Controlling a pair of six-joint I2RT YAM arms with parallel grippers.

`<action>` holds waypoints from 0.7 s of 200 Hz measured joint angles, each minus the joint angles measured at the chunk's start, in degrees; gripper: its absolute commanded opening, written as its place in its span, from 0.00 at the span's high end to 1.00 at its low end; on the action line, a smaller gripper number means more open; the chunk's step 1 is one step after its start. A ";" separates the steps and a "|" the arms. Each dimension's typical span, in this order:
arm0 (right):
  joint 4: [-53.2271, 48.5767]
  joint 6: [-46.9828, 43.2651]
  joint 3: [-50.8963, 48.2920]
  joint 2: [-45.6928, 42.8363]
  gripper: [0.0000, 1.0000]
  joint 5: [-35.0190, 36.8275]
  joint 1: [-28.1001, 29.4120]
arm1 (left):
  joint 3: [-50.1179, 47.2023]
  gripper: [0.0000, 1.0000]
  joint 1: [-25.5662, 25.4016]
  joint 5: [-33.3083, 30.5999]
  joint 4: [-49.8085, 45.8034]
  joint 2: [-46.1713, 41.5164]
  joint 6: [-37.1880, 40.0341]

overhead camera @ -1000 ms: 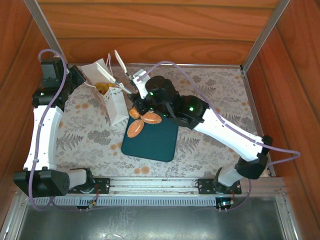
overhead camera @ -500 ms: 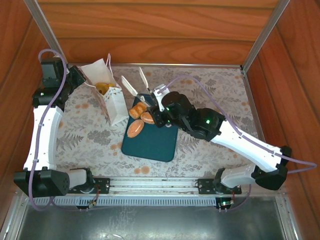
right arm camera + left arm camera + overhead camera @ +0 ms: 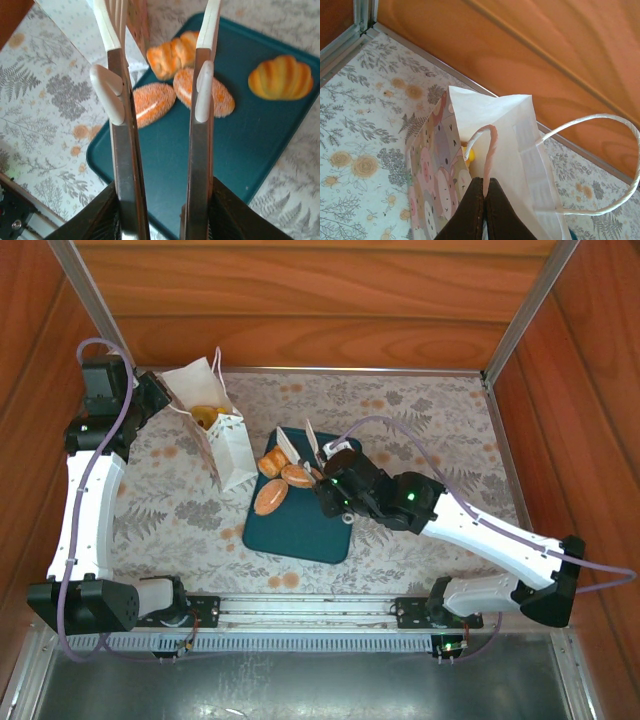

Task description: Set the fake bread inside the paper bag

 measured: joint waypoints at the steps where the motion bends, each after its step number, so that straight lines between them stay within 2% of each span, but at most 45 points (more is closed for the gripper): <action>1: -0.07 0.20 0.00 0.09 0.58 -0.13 0.00 | 0.00 1.00 0.00 0.00 0.00 0.00 0.00; 59: -2.36 13.55 0.26 7.26 0.60 -8.35 0.07 | 0.00 1.00 0.00 0.00 0.00 0.00 0.02; 101: -0.87 24.00 -0.81 7.78 0.60 -13.75 0.48 | 0.00 1.00 0.00 0.00 0.02 -0.02 0.02; 140: 1.40 29.79 -2.21 9.01 0.57 -17.40 0.50 | 0.00 1.00 0.00 0.22 0.17 -0.02 0.00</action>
